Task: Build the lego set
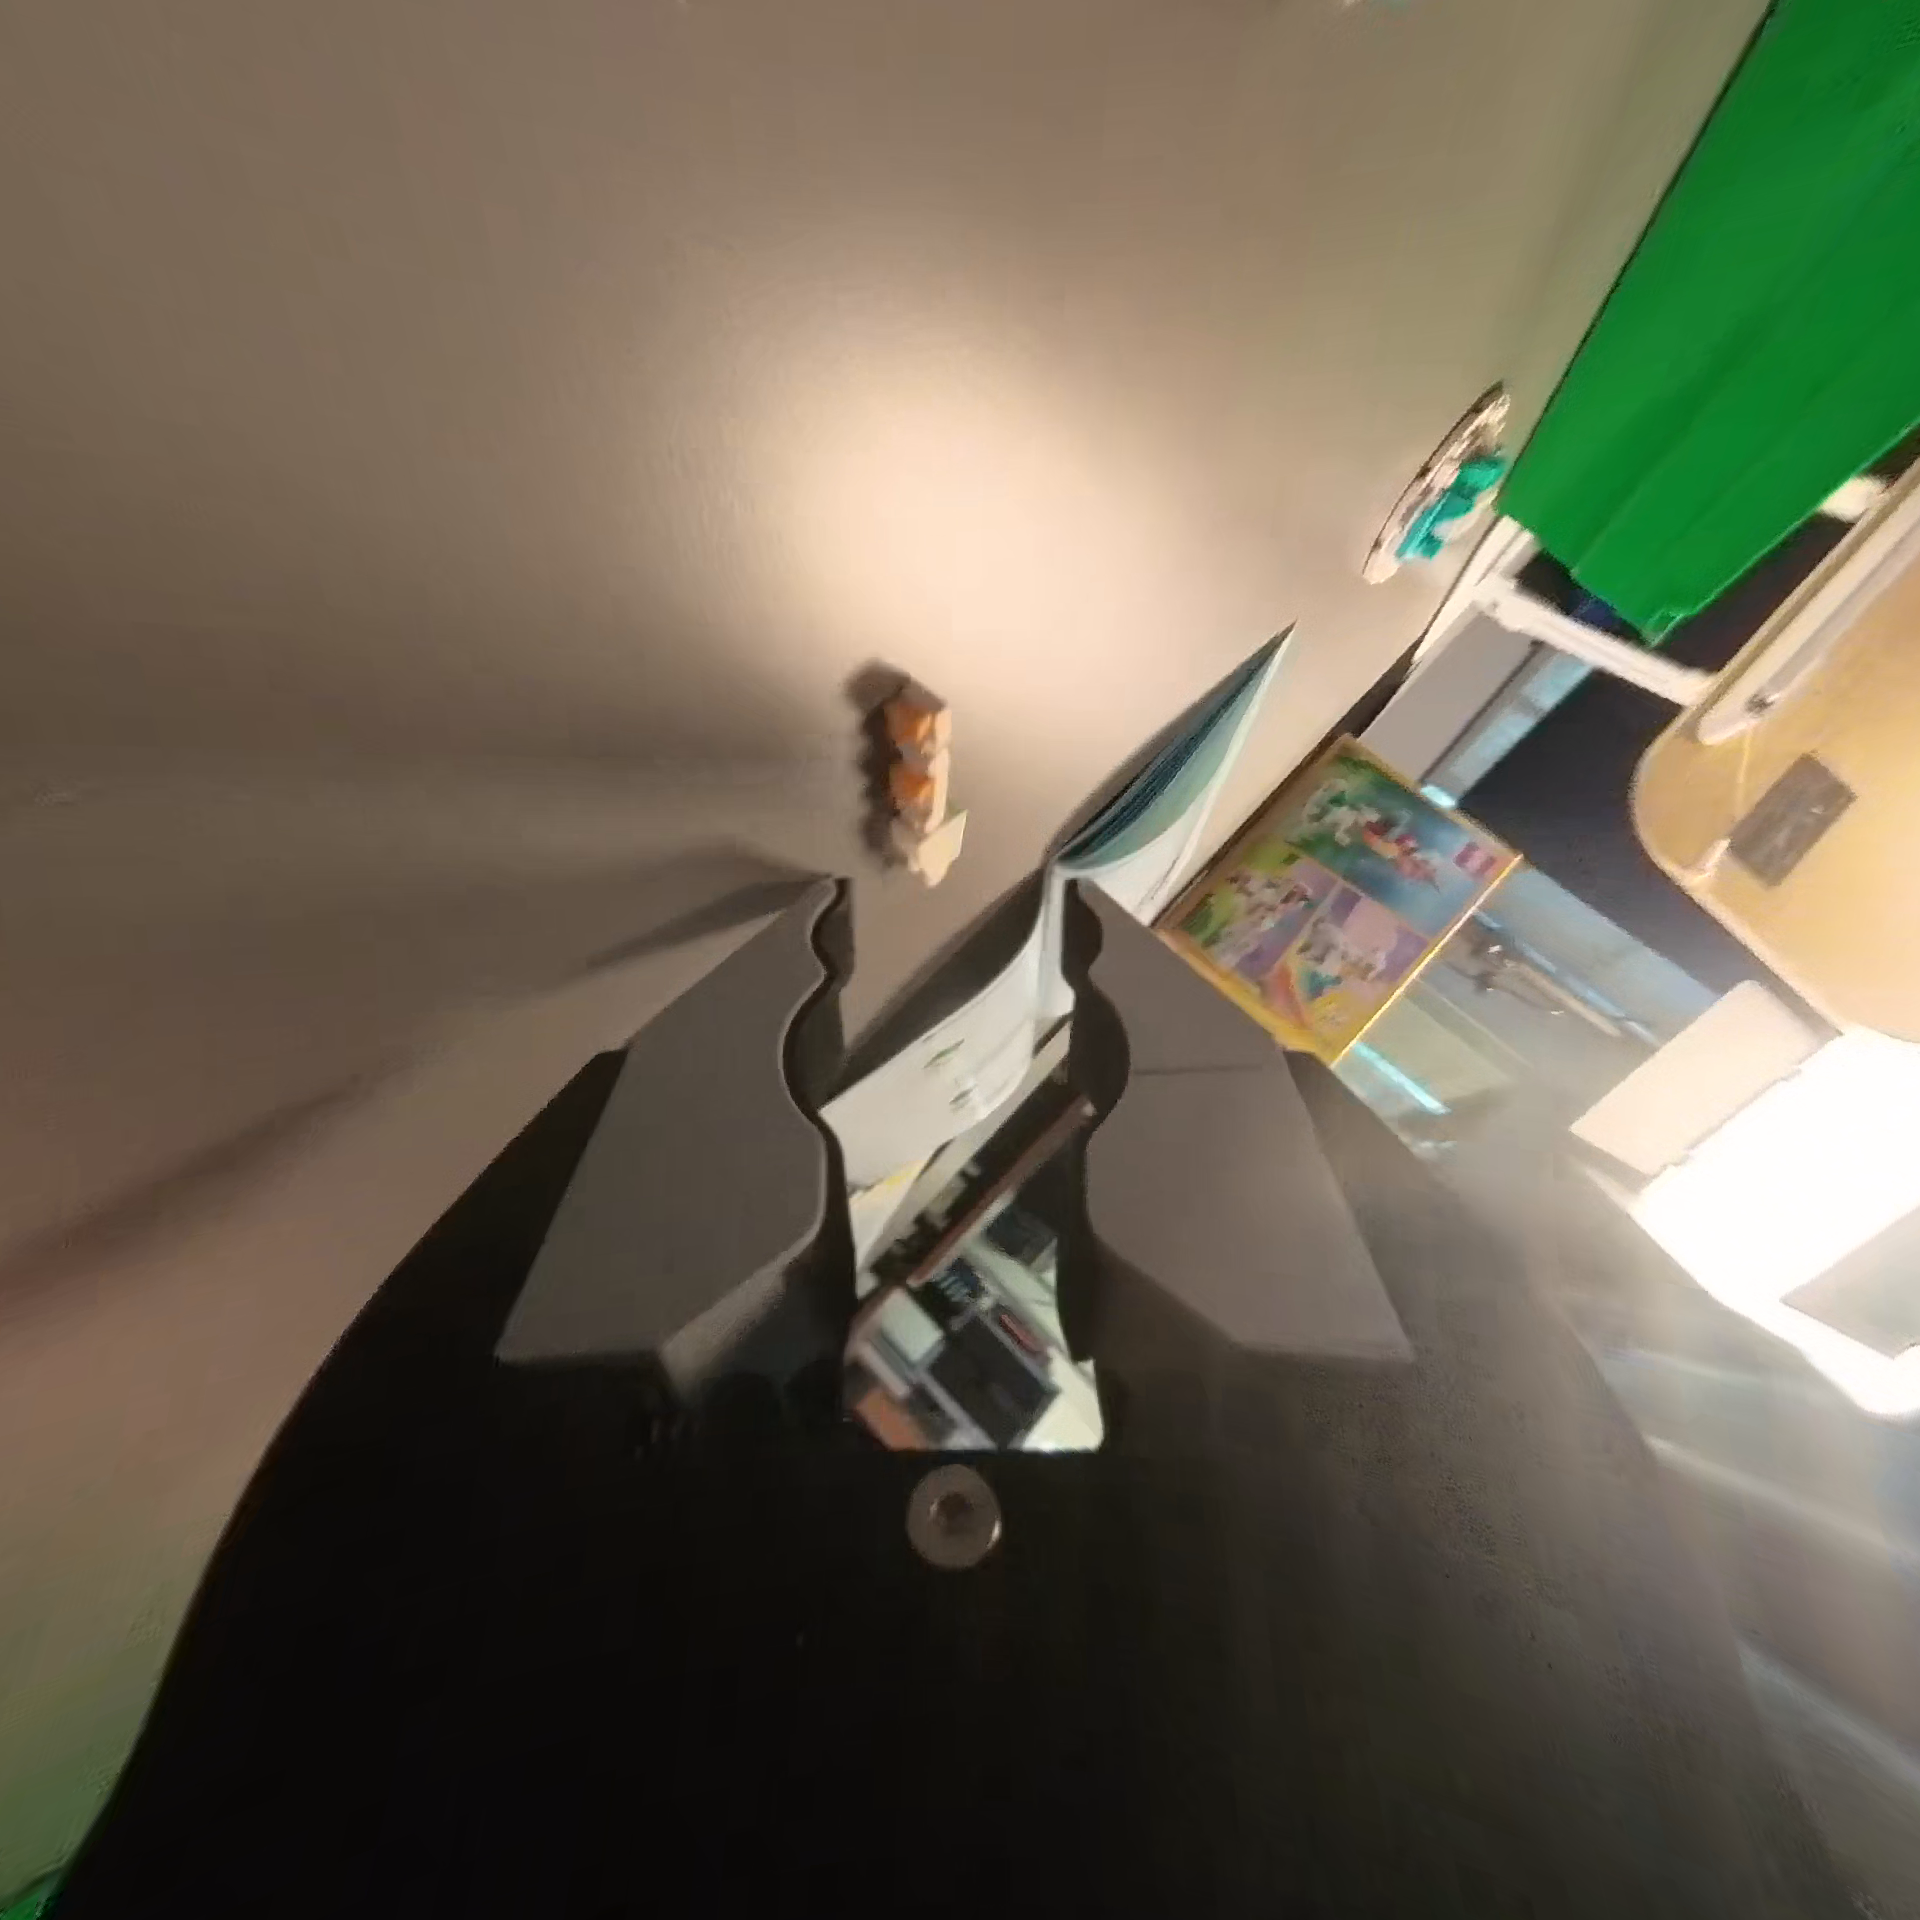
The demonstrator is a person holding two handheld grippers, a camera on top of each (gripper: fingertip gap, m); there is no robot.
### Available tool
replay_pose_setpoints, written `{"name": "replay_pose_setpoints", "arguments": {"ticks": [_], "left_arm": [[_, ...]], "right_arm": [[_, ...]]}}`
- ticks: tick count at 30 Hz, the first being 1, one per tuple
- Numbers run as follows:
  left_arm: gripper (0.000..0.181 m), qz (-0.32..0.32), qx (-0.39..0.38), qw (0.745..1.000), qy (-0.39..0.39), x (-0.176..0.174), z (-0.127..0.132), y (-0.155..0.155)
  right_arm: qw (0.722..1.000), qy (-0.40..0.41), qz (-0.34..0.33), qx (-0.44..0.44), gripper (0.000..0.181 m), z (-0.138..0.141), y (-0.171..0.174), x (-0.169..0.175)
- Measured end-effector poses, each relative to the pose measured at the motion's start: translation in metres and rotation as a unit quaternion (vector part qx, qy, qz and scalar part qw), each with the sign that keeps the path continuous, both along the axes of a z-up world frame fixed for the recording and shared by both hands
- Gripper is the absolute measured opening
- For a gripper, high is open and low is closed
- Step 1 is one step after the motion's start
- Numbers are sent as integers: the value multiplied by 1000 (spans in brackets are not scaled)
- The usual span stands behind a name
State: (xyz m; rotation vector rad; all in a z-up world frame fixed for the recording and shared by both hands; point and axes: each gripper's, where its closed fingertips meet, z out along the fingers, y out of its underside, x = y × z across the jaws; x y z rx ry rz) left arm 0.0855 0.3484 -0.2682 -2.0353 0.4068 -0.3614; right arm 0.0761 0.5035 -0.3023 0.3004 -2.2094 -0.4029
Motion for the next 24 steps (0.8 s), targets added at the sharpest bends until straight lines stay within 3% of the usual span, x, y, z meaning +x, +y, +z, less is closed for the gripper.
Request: {"name": "replay_pose_setpoints", "arguments": {"ticks": [3, 5, 6, 7, 9, 10, 11, 18, 21, 22, 24], "left_arm": [[81, 3, 5, 1000, -8, -3, 1, -9], [80, 6, 14, 1000, -17, -5, 3, -14], [80, 9, 18, 1000, -21, -6, 4, -16], [79, 10, 22, 999, -25, -7, 5, -18], [79, 11, 28, 999, -33, -7, 6, -20], [79, 9, 31, 999, -36, -6, 6, -21], [79, 7, 34, 999, -38, -5, 6, -21], [78, -2, 49, 998, -34, -1, 13, -27], [78, -4, 55, 998, -31, 1, 14, -28], [78, -5, 57, 998, -26, 2, 14, -27], [80, -7, 61, 998, -4, 5, 11, -25]], "right_arm": [[995, -21, -65, -69, 54, 5, 10, 16], [974, -36, -123, -187, 53, 7, 4, 27], [948, -49, -150, -277, 52, 8, -10, 31], [903, -72, -168, -388, 52, 11, -35, 33], [777, -163, -199, -575, 50, 18, -91, 42], [737, -197, -214, -610, 57, 17, -109, 45], [722, -215, -220, -620, 62, 13, -122, 47], [682, -219, -264, -646, 40, -4, -144, 31], [688, -218, -284, -631, 32, -13, -143, 27], [690, -210, -287, -630, 19, -13, -142, 24], [672, -216, -303, -640, 15, -12, -143, 22]]}}
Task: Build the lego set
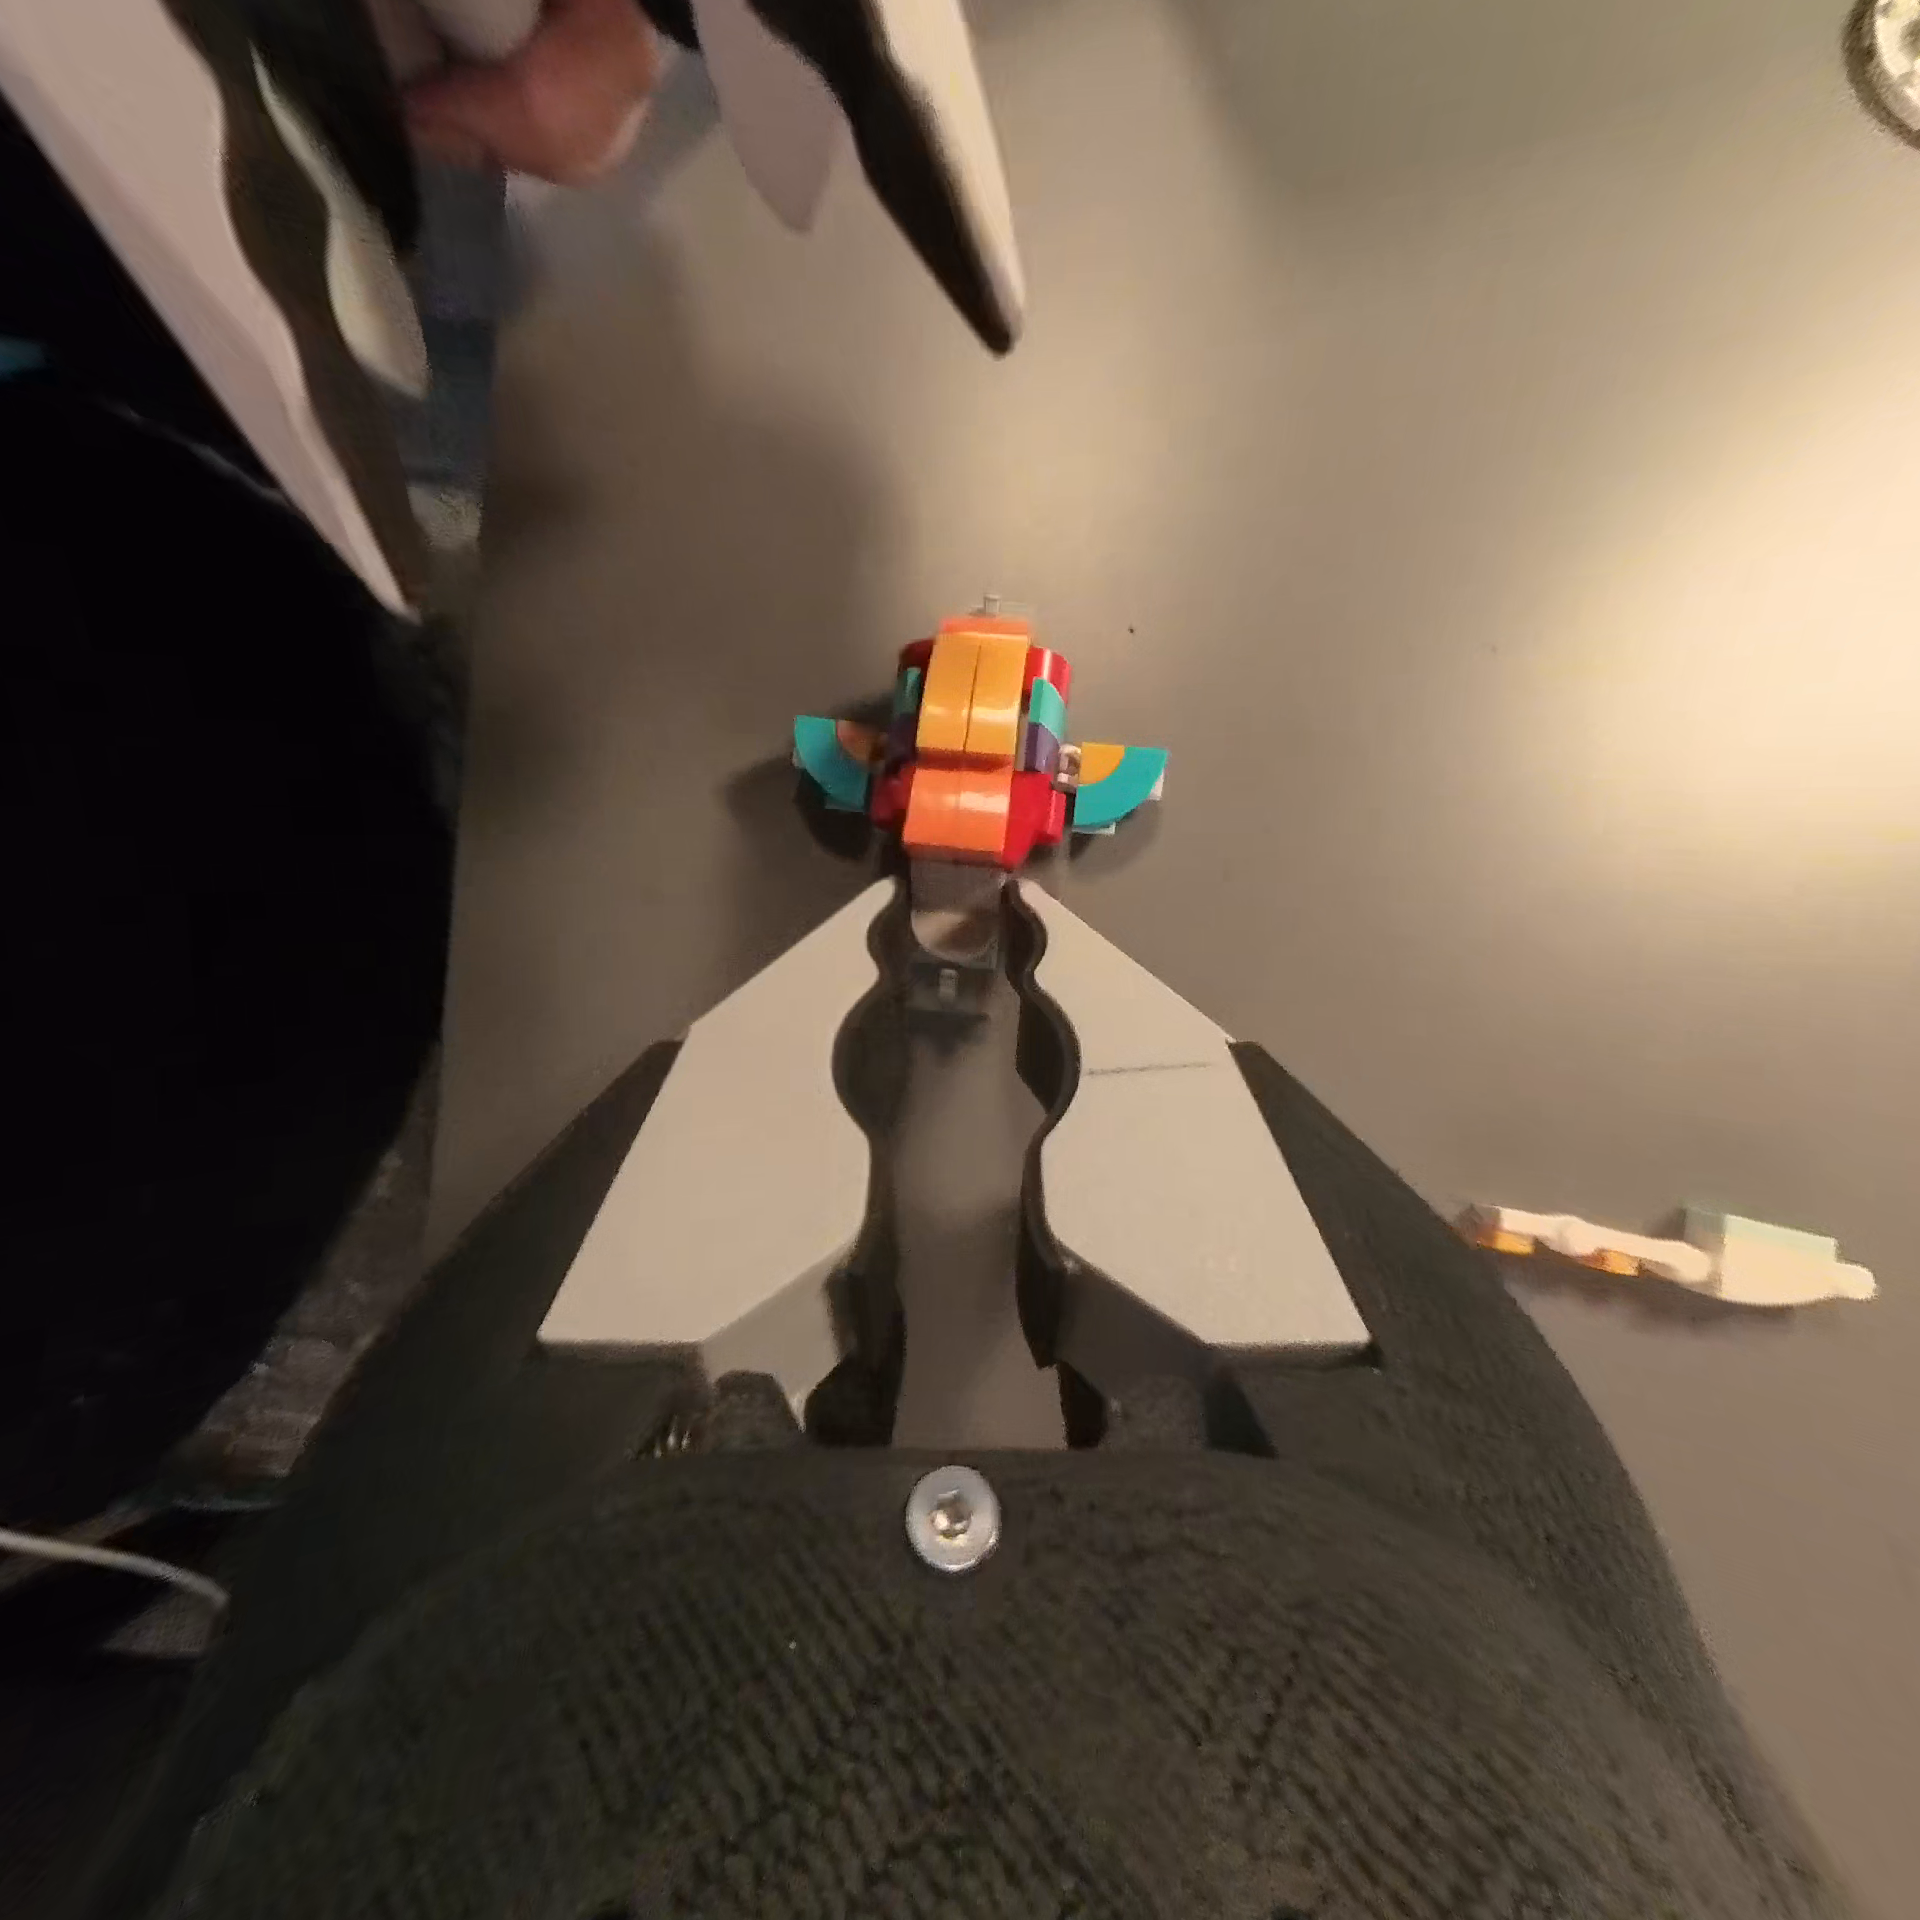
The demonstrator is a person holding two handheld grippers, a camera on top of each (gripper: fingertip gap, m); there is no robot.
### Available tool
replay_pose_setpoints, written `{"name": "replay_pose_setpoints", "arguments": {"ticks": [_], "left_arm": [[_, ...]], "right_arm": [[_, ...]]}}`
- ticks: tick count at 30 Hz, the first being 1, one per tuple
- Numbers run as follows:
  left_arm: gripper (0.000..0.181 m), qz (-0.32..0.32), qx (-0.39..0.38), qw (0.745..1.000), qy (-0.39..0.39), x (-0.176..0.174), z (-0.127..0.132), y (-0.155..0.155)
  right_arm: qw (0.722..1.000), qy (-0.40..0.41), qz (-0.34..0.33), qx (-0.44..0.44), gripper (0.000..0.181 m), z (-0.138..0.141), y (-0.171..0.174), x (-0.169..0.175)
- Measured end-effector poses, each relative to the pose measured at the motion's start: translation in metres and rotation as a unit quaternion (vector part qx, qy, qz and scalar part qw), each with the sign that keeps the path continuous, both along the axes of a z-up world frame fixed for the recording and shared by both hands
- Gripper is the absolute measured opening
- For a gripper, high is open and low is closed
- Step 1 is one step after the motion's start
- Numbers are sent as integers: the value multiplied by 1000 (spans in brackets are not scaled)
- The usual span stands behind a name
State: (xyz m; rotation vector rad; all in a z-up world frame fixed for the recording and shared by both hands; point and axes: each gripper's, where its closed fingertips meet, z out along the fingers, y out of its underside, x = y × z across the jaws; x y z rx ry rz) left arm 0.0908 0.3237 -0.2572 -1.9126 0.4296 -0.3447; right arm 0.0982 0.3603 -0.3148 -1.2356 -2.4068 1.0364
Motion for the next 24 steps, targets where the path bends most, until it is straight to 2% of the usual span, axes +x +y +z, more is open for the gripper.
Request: {"name": "replay_pose_setpoints", "arguments": {"ticks": [5, 8, 10, 17, 21, 24], "left_arm": [[94, 15, 18, 988, 155, -2, -15, 14], [89, 15, 36, 957, 287, -9, -23, 23], [83, 21, 37, 939, 342, -14, -29, 31], [54, 101, 40, 891, 440, -36, -35, 53], [32, 98, 50, 887, 449, -33, -37, 56], [32, 99, 62, 875, 470, -33, -36, 56]], "right_arm": [[983, -33, -56, -170, 15, 25, -4, -12], [968, -52, -83, -232, 15, 32, -1, -18], [961, -58, -97, -253, 15, 33, 0, -21], [938, -67, -134, -314, 15, 34, -1, -26], [935, -61, -135, -322, 15, 34, -3, -26], [939, -52, -131, -312, 15, 33, -3, -25]]}}
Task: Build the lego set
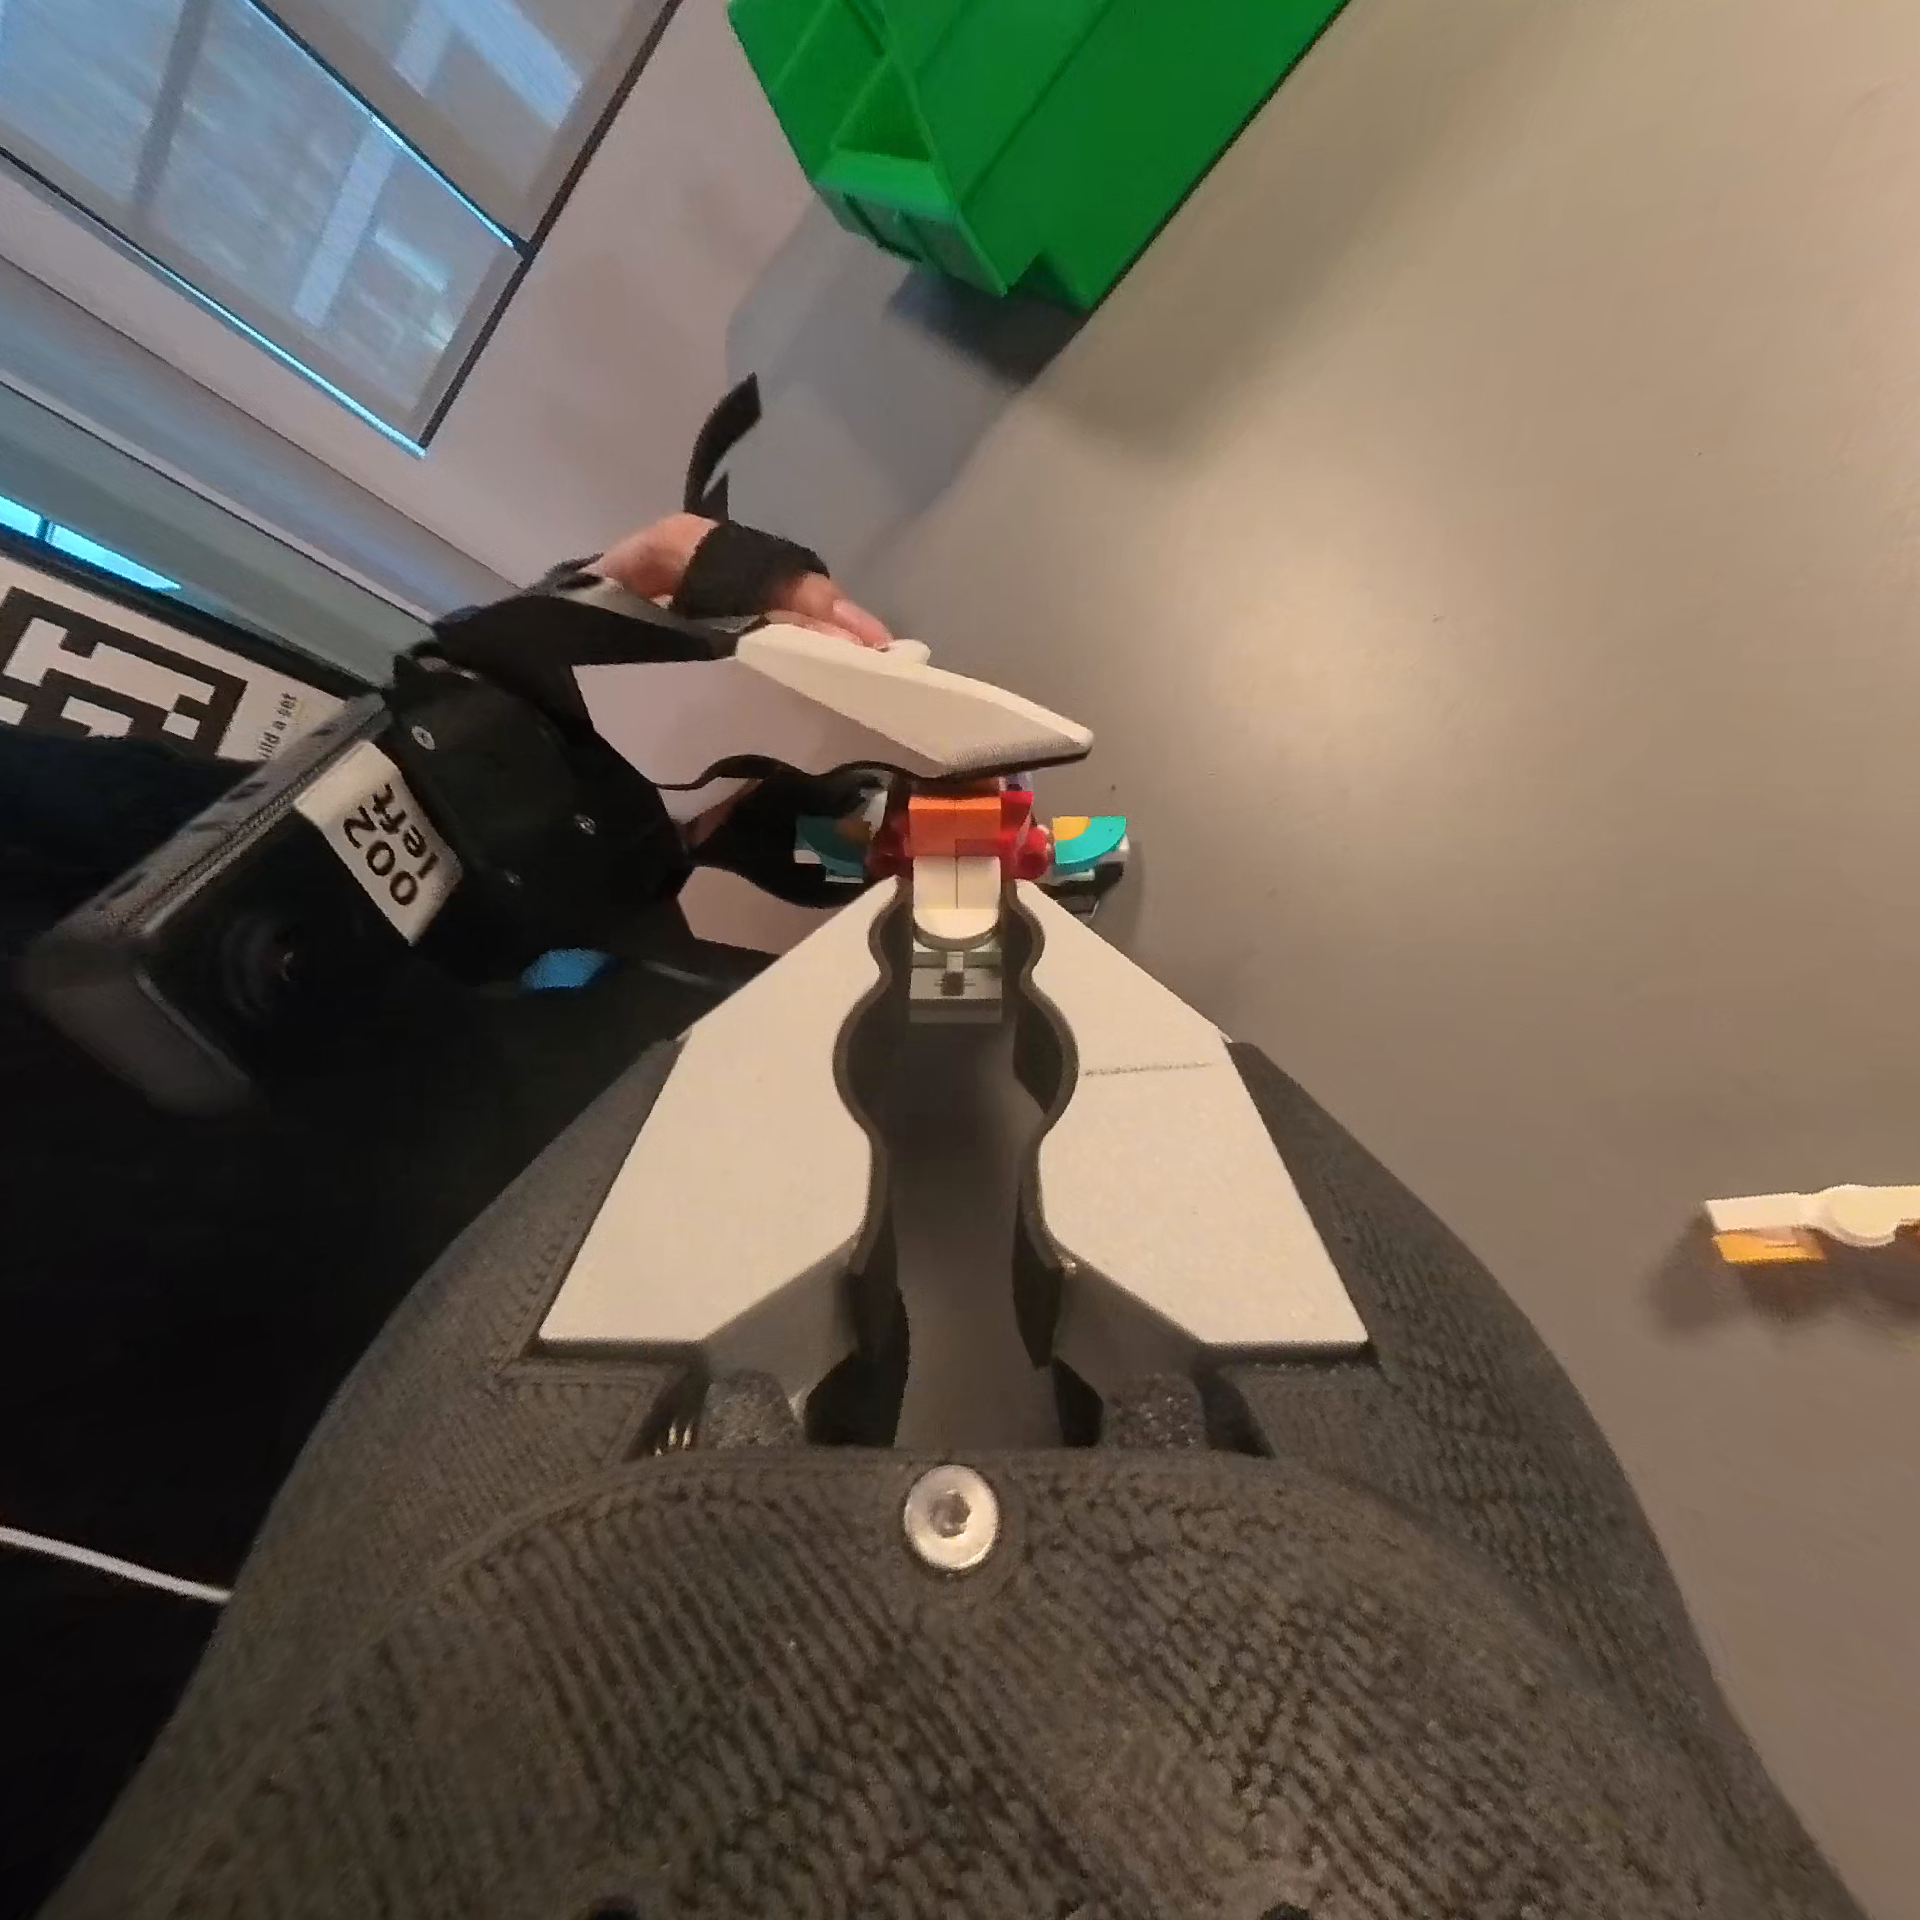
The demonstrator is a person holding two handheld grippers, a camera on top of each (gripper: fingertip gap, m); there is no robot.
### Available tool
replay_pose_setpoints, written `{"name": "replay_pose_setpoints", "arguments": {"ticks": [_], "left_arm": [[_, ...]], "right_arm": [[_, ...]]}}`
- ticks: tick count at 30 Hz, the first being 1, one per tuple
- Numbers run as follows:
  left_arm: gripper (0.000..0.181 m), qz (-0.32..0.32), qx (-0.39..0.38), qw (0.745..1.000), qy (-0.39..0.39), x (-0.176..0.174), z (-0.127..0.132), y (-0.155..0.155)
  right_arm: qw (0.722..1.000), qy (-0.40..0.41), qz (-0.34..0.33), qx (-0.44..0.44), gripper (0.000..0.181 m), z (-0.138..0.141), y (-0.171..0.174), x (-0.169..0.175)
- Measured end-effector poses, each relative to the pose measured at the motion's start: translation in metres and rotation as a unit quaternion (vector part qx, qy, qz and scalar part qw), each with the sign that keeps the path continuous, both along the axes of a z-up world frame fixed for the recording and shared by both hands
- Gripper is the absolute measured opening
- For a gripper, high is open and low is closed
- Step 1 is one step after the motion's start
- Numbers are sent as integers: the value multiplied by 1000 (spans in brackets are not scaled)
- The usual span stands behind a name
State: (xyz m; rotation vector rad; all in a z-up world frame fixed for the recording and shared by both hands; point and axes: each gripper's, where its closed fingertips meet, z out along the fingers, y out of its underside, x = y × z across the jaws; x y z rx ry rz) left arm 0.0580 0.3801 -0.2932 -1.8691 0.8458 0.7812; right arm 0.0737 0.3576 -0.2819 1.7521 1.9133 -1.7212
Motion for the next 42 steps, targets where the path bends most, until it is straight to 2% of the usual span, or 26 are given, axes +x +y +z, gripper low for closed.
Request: {"name": "replay_pose_setpoints", "arguments": {"ticks": [2, 4, 7, 9, 11, 16, 19, 21, 26, 30, 32, 35, 38, 42], "left_arm": [[32, 1, -2, 1000, 3, -1, 0, 0], [32, 5, -6, 1000, -7, -2, 0, -1], [31, 9, -9, 1000, -3, -7, 0, -1], [31, 6, -8, 1000, -1, -8, 0, -1], [31, 3, -6, 1000, -6, -8, 0, 0], [32, -4, 5, 1000, -1, -8, 1, 1], [31, -22, 16, 1000, -15, -1, 4, 1], [31, -33, 12, 999, -30, 2, 4, 1], [31, -58, 6, 996, -64, 8, 7, -1], [31, -68, 7, 994, -82, 9, 10, -1], [31, -69, 3, 993, -91, 8, 9, -1], [31, -72, 2, 991, -117, 8, 9, -1], [39, -69, 8, 986, -151, 9, 11, -2], [42, -61, 1, 987, -150, 5, 10, -3]], "right_arm": [[1000, 17, -13, 21, 20, 0, 4, -1], [994, 50, -33, 88, 38, -1, 18, -3], [960, 123, -26, 250, 46, 0, 35, 2], [942, 145, -16, 302, 44, 2, 39, 7], [939, 158, -13, 304, 42, 3, 40, 11], [953, 177, 2, 247, 35, 9, 34, 21], [947, 197, 16, 252, 30, 11, 24, 21], [925, 236, 28, 297, 30, 13, 20, 19], [819, 332, 72, 462, 25, 18, 12, 18], [776, 353, 97, 514, 12, 17, 6, 16], [766, 360, 98, 524, 11, 17, 5, 15], [765, 366, 93, 522, 11, 18, 4, 14], [762, 365, 91, 527, 11, 14, 5, 14], [763, 367, 84, 525, 11, 13, 5, 14]]}}
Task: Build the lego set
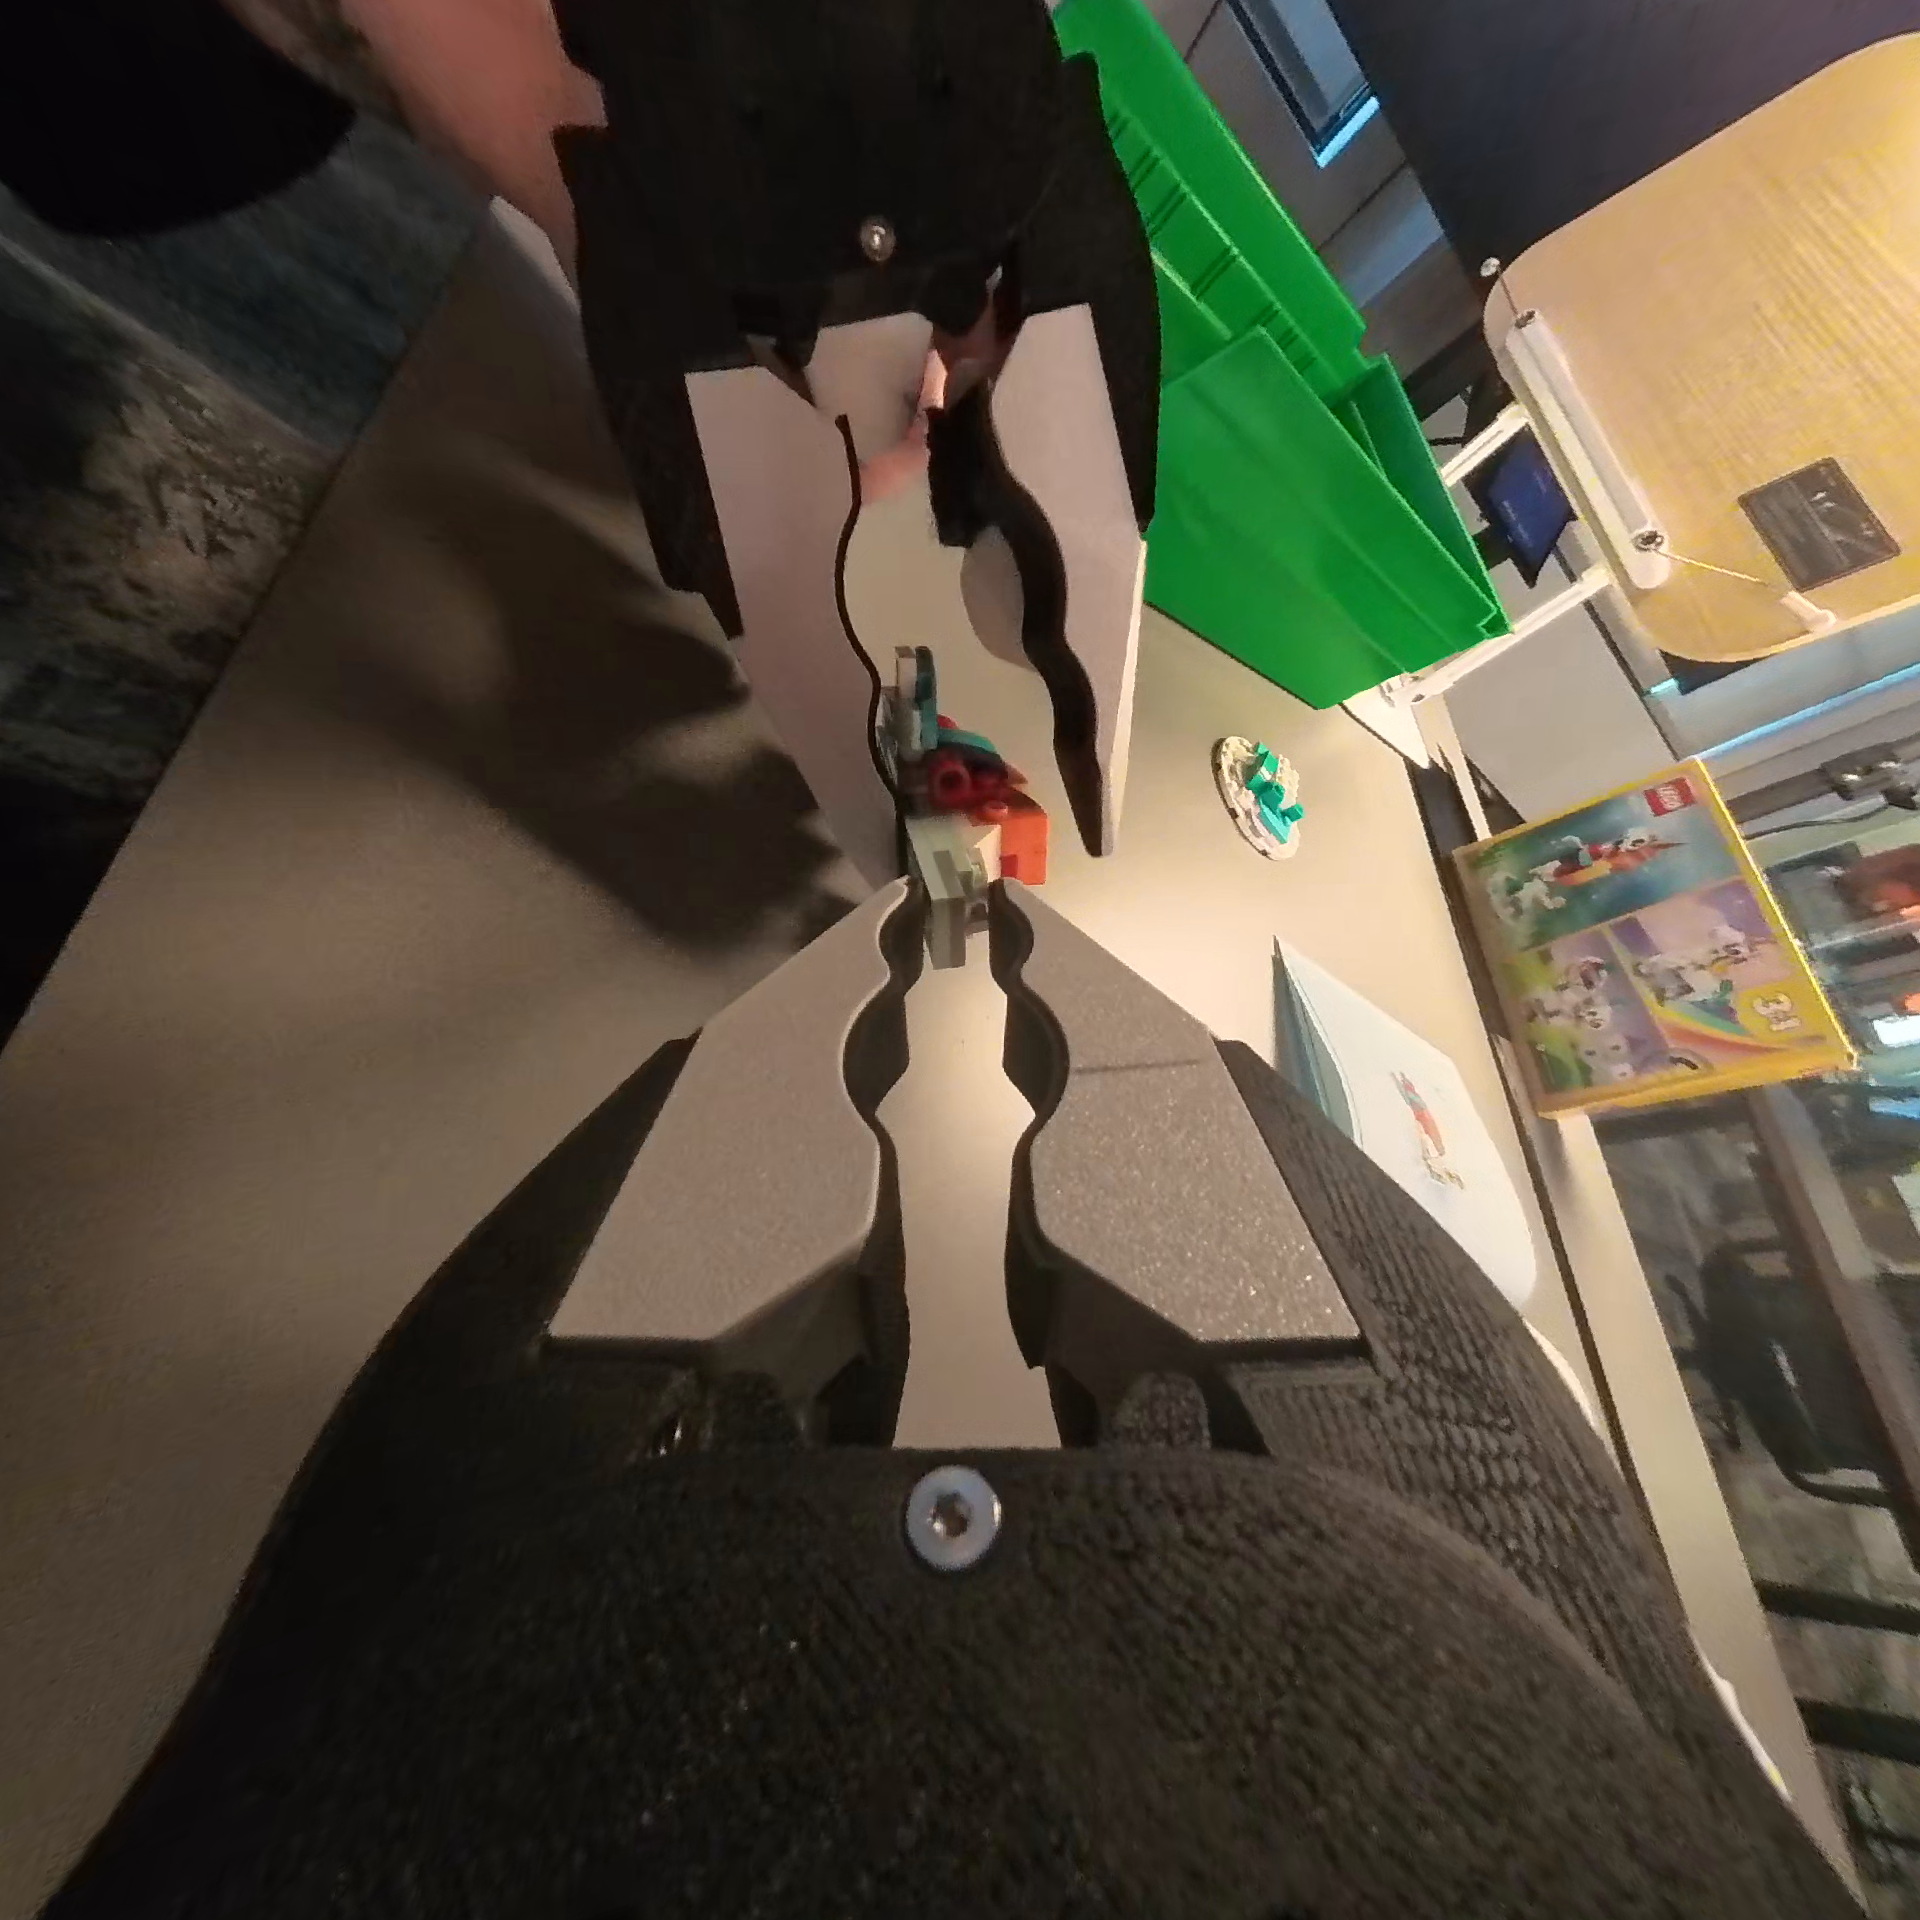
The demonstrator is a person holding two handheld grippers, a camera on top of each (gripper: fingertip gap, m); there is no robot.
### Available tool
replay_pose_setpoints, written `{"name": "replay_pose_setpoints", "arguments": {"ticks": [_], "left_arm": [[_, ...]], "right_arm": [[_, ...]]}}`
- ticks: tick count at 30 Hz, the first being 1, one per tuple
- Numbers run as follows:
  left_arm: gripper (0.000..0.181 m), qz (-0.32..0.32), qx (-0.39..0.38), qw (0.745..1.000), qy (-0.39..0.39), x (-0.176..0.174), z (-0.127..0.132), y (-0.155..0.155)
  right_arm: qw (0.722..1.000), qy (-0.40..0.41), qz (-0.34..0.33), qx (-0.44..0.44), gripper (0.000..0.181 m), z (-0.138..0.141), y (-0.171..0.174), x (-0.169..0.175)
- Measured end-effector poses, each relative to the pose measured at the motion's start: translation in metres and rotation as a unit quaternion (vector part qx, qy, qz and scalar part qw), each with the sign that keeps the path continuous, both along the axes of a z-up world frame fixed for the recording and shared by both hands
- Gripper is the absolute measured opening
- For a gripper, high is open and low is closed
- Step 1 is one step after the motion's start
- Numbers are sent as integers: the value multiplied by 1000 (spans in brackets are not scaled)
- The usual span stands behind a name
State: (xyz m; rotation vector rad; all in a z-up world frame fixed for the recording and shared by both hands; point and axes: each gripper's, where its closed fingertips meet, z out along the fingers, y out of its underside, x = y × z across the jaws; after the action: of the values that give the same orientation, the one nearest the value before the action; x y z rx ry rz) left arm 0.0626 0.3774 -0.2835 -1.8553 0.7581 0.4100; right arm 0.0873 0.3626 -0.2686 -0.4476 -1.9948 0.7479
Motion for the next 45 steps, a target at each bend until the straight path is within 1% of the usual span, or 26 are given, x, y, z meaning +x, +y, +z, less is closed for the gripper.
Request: {"name": "replay_pose_setpoints", "arguments": {"ticks": [5, 9, 12, 19, 25, 31, 33, 35, 40, 42, 44, 45], "left_arm": [[41, -2, -33, 999, 3, -3, -11, -1], [31, -7, -17, 1000, -2, 0, -8, 1], [32, -5, -13, 1000, -7, 1, -8, 3], [34, -14, -14, 998, -53, 8, -5, 7], [35, 7, -6, 998, -61, 5, -6, 7], [37, 28, -8, 998, -59, 0, -7, 6], [40, 33, -8, 998, -59, -1, -7, 6], [36, 34, -13, 998, -59, 0, -8, 6], [34, 38, -11, 999, -22, -2, -9, 7], [34, 39, -1, 999, -5, -4, -7, 7], [34, 49, 4, 999, 24, -10, -7, 7], [34, 49, 10, 998, 36, -12, -5, 6]], "right_arm": [[1000, 6, 1, -3, 11, -1, 0, 1], [1000, 5, -2, -18, 11, -1, 2, 2], [1000, 10, -5, -22, 10, -1, 3, 2], [1000, 20, -7, -20, 10, -2, 4, 3], [999, 28, -9, -16, 10, -2, 5, 2], [999, 35, -13, -10, 10, -3, 5, 0], [999, 37, -14, -8, 10, -3, 5, 1], [999, 39, -17, -6, 10, -3, 5, 0], [999, 45, -23, -1, 11, -3, 5, 0], [998, 48, -22, -32, 14, 0, 4, 1], [990, 43, -40, -124, 29, 14, 13, 2], [981, 32, -68, -179, 34, 20, 27, 1]]}}
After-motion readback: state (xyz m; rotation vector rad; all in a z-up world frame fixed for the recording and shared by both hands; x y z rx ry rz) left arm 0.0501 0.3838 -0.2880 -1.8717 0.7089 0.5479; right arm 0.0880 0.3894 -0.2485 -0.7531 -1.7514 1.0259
